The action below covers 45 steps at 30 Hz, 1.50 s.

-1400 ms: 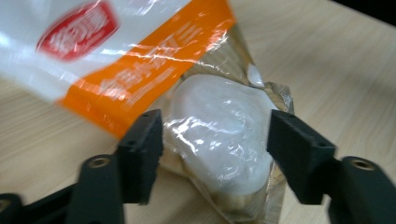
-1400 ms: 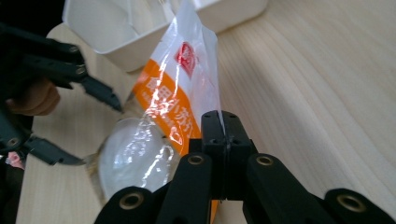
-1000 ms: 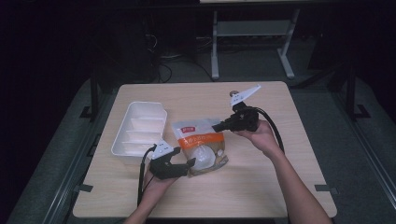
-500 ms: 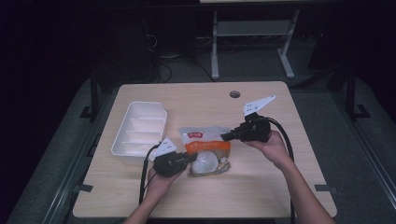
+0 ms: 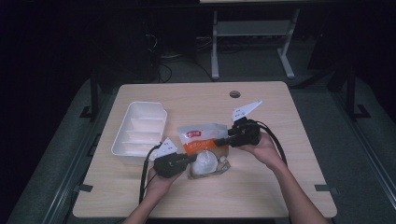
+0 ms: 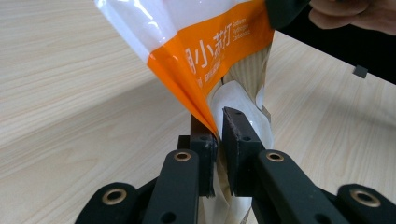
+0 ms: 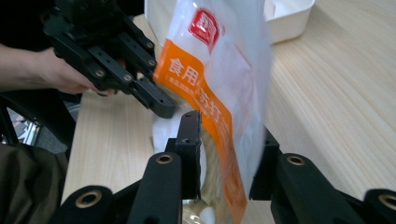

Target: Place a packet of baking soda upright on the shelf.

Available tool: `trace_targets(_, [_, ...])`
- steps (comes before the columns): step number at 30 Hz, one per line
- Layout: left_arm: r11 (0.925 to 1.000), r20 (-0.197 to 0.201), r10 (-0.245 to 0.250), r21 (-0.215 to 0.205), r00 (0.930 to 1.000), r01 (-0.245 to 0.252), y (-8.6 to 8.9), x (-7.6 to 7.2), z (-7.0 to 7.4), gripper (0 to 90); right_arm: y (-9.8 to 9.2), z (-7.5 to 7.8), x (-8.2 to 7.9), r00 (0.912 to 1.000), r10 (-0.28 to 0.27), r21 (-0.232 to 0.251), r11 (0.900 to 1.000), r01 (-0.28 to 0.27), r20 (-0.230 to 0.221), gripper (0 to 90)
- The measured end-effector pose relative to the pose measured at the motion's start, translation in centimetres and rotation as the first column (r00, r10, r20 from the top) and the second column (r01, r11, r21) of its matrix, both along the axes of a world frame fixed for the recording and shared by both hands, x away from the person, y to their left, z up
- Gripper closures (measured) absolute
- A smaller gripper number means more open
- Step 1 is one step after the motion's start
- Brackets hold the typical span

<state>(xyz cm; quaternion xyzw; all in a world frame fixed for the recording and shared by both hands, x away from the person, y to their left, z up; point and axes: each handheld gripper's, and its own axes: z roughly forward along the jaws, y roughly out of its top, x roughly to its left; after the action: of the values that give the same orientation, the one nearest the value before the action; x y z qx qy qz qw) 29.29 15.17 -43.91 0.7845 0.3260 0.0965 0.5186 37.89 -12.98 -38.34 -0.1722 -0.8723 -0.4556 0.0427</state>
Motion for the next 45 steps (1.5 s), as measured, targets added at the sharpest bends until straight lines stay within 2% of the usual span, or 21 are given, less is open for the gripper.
trace_targets(2, [1.0000, 0.005, -0.008, 0.005, 1.0000, 0.008, -0.1, -0.1, 0.0, 82.7, 0.3, -0.8, 0.1, 0.9999, 0.002, -0.037, 0.999, -0.002, -0.011, 69.6])
trace_targets(5, [0.9999, 0.004, -0.011, 0.003, 0.9999, 0.011, -0.1, -0.1, 0.0, 82.7, 0.6, -1.4, 0.1, 0.9998, 0.010, -0.061, 0.998, -0.011, -0.017, 69.4])
trace_targets(7, [0.9999, 0.005, -0.009, 0.004, 0.9999, 0.009, -0.1, -0.1, 0.0, 82.6, 1.2, -1.9, 0.1, 0.9989, 0.032, -0.075, 0.997, -0.034, -0.033, 73.7])
trace_targets(9, [0.9999, 0.003, -0.012, 0.001, 0.9999, 0.012, 0.0, 0.0, 0.0, 82.4, 1.4, -1.9, 0.0, 0.9987, 0.047, -0.069, 0.996, -0.048, -0.020, 83.2])
trace_targets(12, [0.9999, 0.004, -0.015, -0.001, 0.9999, 0.015, 0.1, -0.1, 0.0, 81.5, 1.3, -1.8, 0.0, 0.9986, 0.048, -0.065, 0.997, -0.050, -0.022, 88.5])
trace_targets(19, [0.9999, 0.008, -0.015, -0.004, 0.9999, 0.015, 0.2, -0.2, 0.1, 72.8, 0.9, -1.3, -0.7, 0.9984, 0.053, -0.037, 0.998, -0.053, -0.023, 89.6])
trace_targets(20, [0.9999, 0.012, -0.010, 0.006, 0.9999, 0.010, 0.2, -0.3, 0.1, 66.7, 0.6, -1.0, -1.0, 0.9983, 0.052, -0.026, 0.998, -0.053, -0.024, 89.6])
trace_targets(21, [0.9994, 0.032, 0.001, 0.036, 0.9995, -0.002, 0.2, -0.4, 0.1, 63.7, 0.4, -0.9, -1.2, 0.9985, 0.050, -0.024, 0.998, -0.050, -0.021, 89.7])
trace_targets(22, [0.9994, 0.032, 0.001, 0.036, 0.9995, -0.002, 0.2, -0.4, 0.1, 62.9, 0.2, -0.7, -1.4, 0.9989, 0.045, -0.018, 0.999, -0.045, -0.015, 89.7])
trace_targets(25, [0.9974, 0.050, 0.015, 0.070, 0.9986, -0.019, 0.1, -0.6, 0.2, 61.2, -0.2, -0.2, -1.7, 0.9995, 0.030, -0.014, 0.999, -0.030, 0.003, 89.7])
trace_targets(26, [0.9968, 0.054, 0.017, 0.076, 0.9984, -0.021, 0.2, -0.7, 0.1, 59.5, -0.8, 0.2, -1.9, 0.9996, 0.008, -0.013, 1.000, -0.008, 0.027, 89.8])
trace_targets(28, [0.9967, 0.053, 0.018, 0.078, 0.9984, -0.022, 0.2, -0.7, 0.1, 58.9, -1.1, 0.4, -2.0, 0.9996, -0.003, -0.014, 1.000, 0.003, 0.029, 89.8])
trace_targets(30, [0.9955, 0.058, 0.016, 0.092, 0.9982, -0.021, 0.2, -0.8, 0.0, 56.7, -1.9, 0.9, -1.9, 0.9983, -0.041, -0.022, 0.999, 0.042, 0.042, 89.8])
trace_targets(38, [0.9915, 0.074, -0.011, 0.130, 0.9972, 0.001, 0.2, -1.4, 0.1, 51.6, -3.1, 2.0, -1.3, 0.9919, -0.114, -0.032, 0.993, 0.116, 0.055, 89.8])
trace_targets(45, [0.9914, 0.063, -0.026, 0.130, 0.9976, 0.018, 0.4, -1.8, 0.1, 46.8, -3.3, 2.5, -1.0, 0.9882, -0.145, -0.032, 0.989, 0.147, 0.050, 89.8])
